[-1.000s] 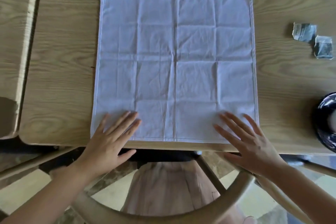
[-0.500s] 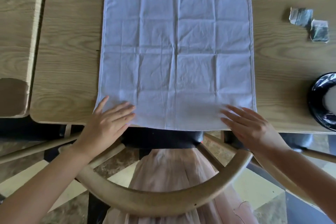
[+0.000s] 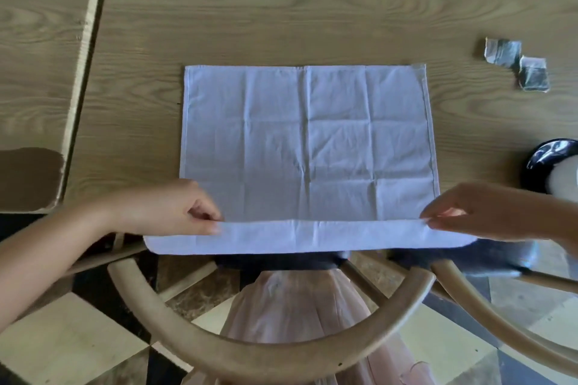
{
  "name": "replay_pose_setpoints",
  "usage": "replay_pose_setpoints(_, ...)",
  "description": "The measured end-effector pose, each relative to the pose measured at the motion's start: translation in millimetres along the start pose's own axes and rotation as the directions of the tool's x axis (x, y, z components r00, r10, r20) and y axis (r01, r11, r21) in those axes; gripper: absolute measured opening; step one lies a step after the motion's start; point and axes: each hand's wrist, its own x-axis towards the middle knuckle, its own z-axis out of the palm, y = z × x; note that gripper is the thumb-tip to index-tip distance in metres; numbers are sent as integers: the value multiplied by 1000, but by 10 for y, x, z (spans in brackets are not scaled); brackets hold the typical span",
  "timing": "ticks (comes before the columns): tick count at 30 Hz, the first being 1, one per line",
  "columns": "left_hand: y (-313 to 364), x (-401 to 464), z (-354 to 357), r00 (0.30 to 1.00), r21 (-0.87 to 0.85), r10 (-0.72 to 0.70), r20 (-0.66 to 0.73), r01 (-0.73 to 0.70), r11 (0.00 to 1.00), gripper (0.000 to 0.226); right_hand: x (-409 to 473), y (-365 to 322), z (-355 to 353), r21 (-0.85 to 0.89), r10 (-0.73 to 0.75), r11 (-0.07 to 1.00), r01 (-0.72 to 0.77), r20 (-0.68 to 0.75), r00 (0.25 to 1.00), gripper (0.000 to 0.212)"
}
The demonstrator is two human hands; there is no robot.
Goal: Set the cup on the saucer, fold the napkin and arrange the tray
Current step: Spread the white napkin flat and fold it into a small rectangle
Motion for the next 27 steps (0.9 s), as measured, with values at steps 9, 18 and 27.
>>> replay_pose_setpoints(9,-118,458,-1055,722,93,81,-687,-23,995,14,681,-7,-961,-73,-73,997,35,-626,776,8)
replay_pose_setpoints(18,-595,1061,-1329,724,189,95,-683,49,981,10,1551,193,-1027,-163,-45,982,-100,-702,710,12)
replay_pose_setpoints(27,-699,1079,-1377,670,268,178,-720,32,963,1,1606,155,-1152,-127,-39,989,-81,-735,677,11)
